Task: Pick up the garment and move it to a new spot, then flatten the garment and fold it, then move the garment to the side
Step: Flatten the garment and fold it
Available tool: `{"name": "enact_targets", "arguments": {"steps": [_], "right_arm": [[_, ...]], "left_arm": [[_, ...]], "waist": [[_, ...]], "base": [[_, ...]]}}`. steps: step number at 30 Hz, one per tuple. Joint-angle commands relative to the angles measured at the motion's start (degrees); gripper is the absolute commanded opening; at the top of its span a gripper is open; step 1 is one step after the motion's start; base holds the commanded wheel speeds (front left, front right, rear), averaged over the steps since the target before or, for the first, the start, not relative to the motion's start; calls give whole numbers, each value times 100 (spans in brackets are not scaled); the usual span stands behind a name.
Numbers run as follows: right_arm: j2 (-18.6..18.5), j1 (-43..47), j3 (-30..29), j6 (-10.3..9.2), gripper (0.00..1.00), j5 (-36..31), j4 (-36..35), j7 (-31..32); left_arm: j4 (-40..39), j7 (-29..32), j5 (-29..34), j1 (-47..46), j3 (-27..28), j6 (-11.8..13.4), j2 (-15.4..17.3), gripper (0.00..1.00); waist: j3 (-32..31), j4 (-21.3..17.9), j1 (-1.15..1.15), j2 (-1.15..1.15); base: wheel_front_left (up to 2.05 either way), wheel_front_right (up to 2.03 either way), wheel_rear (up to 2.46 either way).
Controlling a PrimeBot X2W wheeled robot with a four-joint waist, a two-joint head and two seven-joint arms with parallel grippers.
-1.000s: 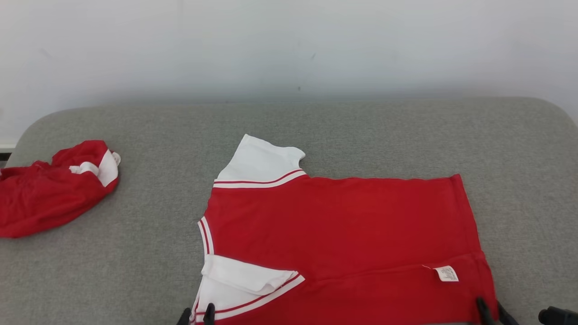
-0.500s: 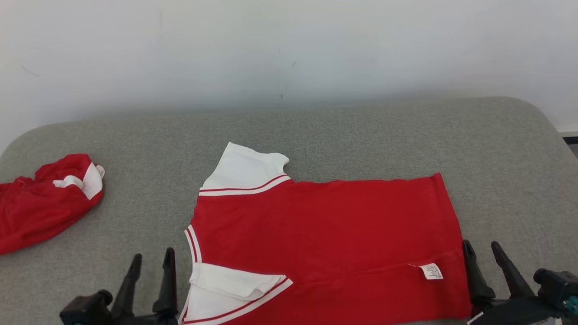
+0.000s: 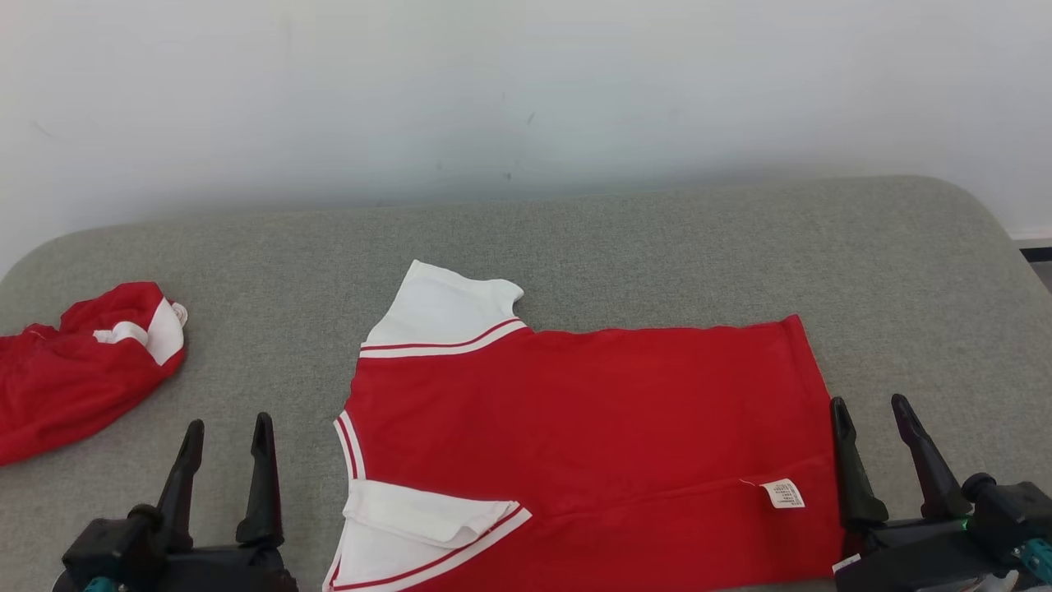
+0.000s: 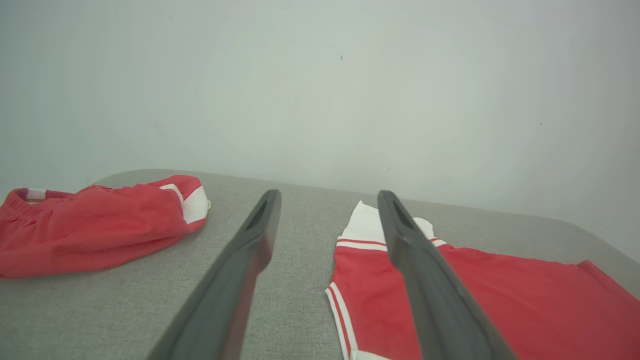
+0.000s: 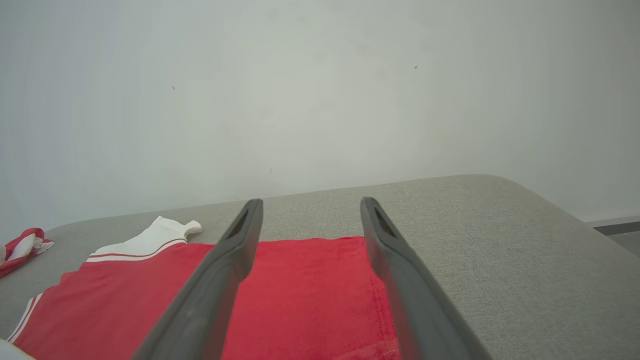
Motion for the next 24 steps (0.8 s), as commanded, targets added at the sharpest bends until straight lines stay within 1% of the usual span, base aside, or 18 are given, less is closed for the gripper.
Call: {"name": "enact_targets", "arguments": {"steps": [1,6,14,20,24], "right_arm": [[67,116,-35,-16,100,-95,-92,-6],[150,359,9,-16,100,-248,-298,-6],[190,493,29,-16,100,-295,-285,-5],[204,457,80,-16,100,-290,-214,-6],[105,272,143,-16,100,-227,-113,-6]], "left_arm": [[-45,-5,101,118,81,-34,-33,100],[-170,-4,346,385,228,-107,-128,100],[-211,-4,501,573,337,-196,-251,100],[-200,-5,569,593,457,-236,-329,100],[-118,-5,653,414,450,-284,-334,100]], "waist": [[2,4,0,0],[9,46,0,0],[49,112,0,0],[85,82,0,0],[197,6,0,0]], "base": [[0,0,0],[0,0,0],[0,0,0],[0,0,0],[0,0,0]]}}
